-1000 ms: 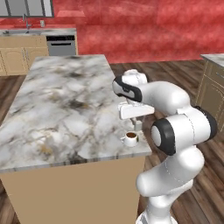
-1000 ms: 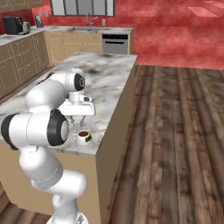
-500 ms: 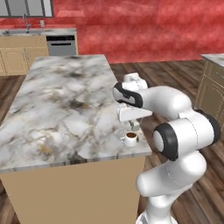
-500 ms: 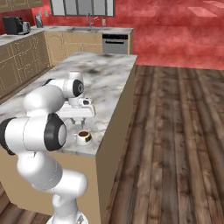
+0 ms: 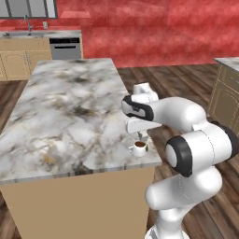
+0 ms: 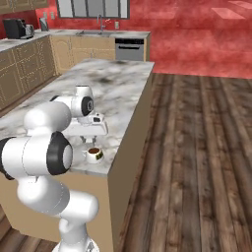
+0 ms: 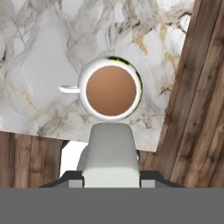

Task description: Pick up the marshmallow and place it in the cup of hot chocolate on the dining counter.

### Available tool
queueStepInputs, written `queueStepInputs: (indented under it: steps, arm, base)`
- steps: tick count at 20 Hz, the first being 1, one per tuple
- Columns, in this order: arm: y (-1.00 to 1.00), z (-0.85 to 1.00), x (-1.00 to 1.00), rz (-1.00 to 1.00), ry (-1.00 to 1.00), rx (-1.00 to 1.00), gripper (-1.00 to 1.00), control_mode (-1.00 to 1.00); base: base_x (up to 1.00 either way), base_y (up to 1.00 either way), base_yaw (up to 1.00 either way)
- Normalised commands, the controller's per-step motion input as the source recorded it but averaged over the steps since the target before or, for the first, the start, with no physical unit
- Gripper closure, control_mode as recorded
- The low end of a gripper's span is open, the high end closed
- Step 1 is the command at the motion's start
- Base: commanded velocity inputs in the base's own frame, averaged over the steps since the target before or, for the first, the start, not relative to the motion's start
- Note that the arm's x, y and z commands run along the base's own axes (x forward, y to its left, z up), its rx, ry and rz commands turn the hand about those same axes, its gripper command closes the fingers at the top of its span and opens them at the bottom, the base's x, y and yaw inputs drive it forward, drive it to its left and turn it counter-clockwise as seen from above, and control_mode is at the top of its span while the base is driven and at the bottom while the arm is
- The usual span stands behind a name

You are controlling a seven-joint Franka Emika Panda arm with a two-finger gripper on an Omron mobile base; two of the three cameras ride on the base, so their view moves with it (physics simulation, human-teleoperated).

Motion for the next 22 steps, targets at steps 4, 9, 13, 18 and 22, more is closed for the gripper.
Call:
queueStepInputs:
  steps: [4,9,13,18,22]
  arm:
    - [0.00,-0.09,0.19,0.00,0.00,0.00,1.00,-1.00]
    - [0.00,-0.08,0.18,0.00,0.00,0.00,1.00,-1.00]
    - [0.00,-0.12,0.17,0.00,0.00,0.00,1.00,-1.00]
    - [0.00,-0.14,0.15,0.00,-0.01,0.00,1.00,-1.00]
    - [0.00,-0.16,0.19,0.00,-0.01,0.00,1.00,-1.00]
  base:
    - [0.00,0.00,0.00]
    - [0.00,0.00,0.00]
    - [0.00,0.00,0.00]
    - [0.00,0.00,0.00]
    - [0.00,0.00,0.00]
